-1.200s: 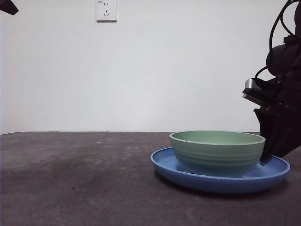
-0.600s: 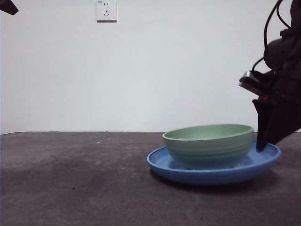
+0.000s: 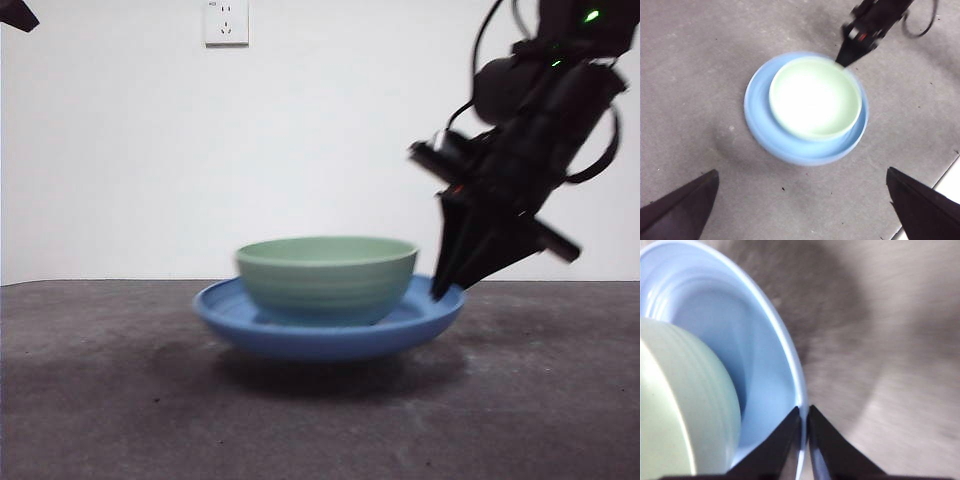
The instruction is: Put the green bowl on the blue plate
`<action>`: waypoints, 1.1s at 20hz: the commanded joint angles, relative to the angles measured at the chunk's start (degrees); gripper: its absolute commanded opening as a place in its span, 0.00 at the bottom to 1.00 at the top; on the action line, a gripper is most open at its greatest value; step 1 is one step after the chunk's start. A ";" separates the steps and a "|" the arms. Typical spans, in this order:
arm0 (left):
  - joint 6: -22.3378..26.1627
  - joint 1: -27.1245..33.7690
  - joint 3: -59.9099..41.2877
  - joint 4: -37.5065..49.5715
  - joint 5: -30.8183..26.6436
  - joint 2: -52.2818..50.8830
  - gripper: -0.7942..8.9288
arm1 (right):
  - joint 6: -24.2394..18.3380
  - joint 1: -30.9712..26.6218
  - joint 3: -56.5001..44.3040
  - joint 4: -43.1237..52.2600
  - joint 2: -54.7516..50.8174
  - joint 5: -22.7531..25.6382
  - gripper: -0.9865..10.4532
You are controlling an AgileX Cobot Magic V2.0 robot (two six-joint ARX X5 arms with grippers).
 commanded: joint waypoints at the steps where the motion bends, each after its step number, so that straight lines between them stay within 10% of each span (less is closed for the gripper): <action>1: -0.33 -0.20 0.61 0.52 0.17 0.20 0.82 | 2.58 2.21 1.11 1.36 3.76 -0.87 0.10; 8: -0.33 -0.20 0.61 0.28 0.17 0.20 0.82 | 2.58 3.54 1.11 2.71 6.19 -0.92 0.10; 11: -0.33 -0.20 0.61 0.28 0.17 0.20 0.82 | 2.10 3.50 1.31 2.60 6.14 -0.15 0.27; 18: -0.33 -0.20 0.61 0.24 0.17 0.20 0.82 | -2.80 2.34 9.90 -9.03 1.88 9.86 0.29; 22: -0.33 -0.20 0.61 0.33 0.17 0.20 0.82 | -7.17 1.73 12.57 -15.82 -6.25 13.03 0.46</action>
